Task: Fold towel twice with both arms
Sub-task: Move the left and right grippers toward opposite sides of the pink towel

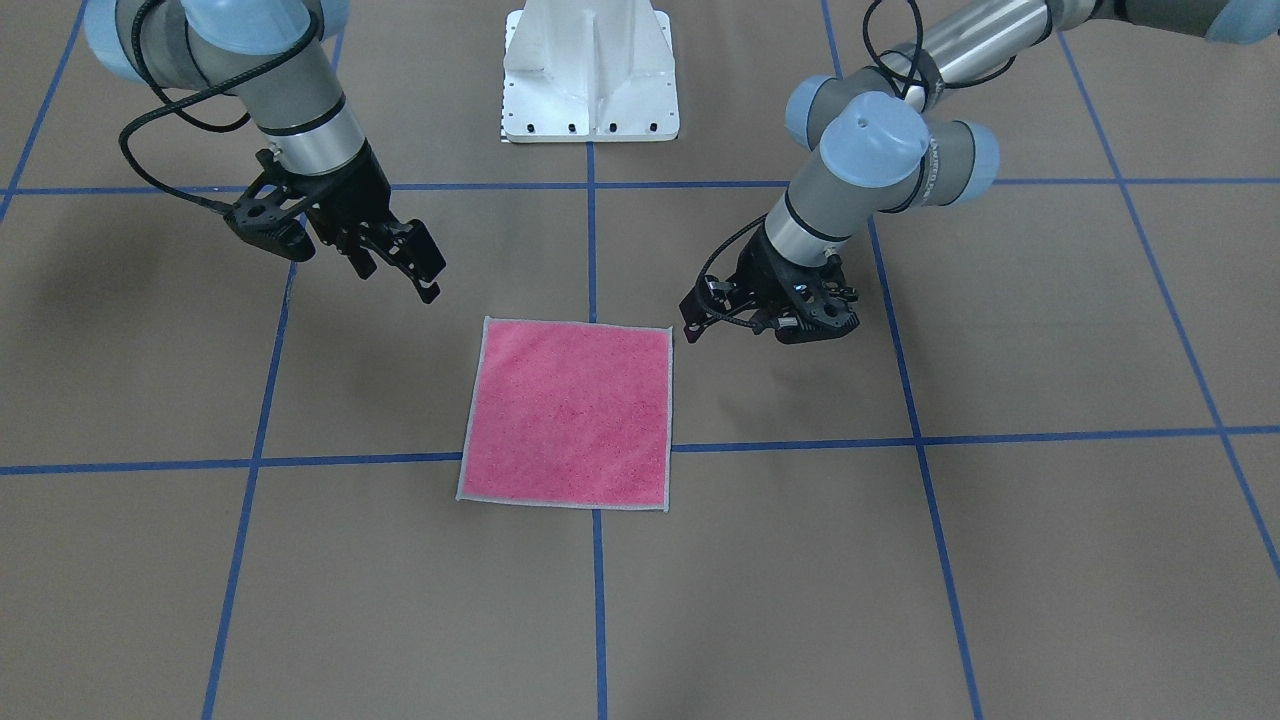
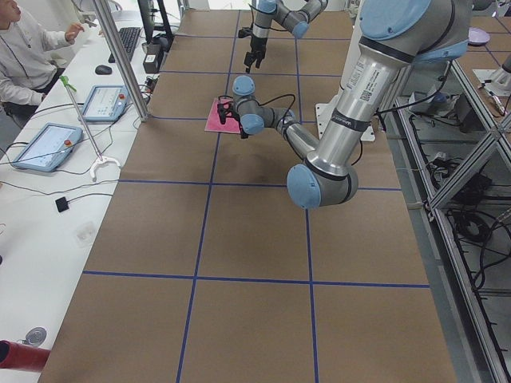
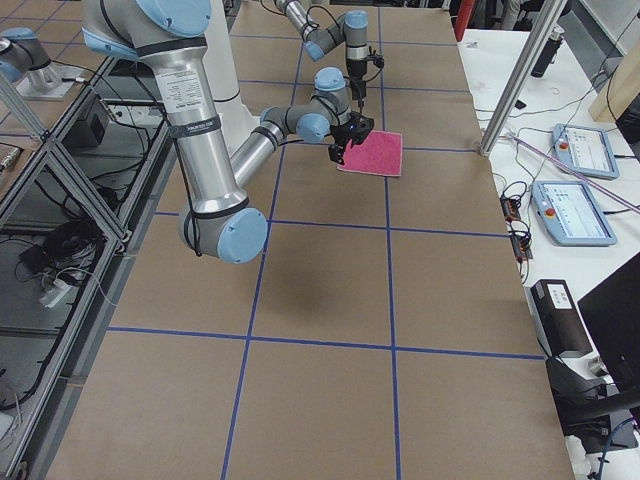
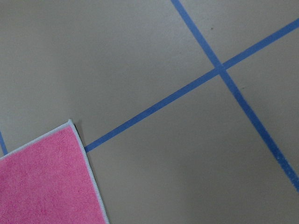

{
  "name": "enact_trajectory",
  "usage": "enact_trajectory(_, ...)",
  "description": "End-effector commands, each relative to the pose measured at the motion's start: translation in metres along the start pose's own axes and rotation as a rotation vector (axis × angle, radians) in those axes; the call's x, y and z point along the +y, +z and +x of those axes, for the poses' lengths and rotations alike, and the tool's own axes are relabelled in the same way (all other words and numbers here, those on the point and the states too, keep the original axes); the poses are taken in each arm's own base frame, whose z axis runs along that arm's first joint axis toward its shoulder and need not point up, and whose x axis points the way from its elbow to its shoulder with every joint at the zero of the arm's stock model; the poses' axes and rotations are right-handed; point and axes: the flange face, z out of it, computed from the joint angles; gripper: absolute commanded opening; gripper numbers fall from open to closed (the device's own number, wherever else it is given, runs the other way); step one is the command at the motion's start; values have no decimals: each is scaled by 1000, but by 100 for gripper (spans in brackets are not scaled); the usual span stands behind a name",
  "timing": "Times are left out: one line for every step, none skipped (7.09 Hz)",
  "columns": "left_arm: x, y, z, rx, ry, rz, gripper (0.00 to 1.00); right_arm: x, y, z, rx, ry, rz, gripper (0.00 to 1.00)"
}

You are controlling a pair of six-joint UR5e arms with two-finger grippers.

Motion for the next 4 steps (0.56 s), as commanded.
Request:
enact_trajectory(25, 32, 18, -7, 3, 24, 99, 16, 6, -7, 9, -18, 14, 99)
enact_trajectory(28, 34, 22, -5, 7, 25, 93, 19, 8, -7, 10, -20, 12, 99)
enact_trajectory(31, 38, 25, -7, 9, 21, 81, 21, 9, -7, 8, -23, 15, 99)
enact_trajectory(31, 40, 26, -9, 9, 19, 67, 21, 8, -7, 7, -23, 14, 99)
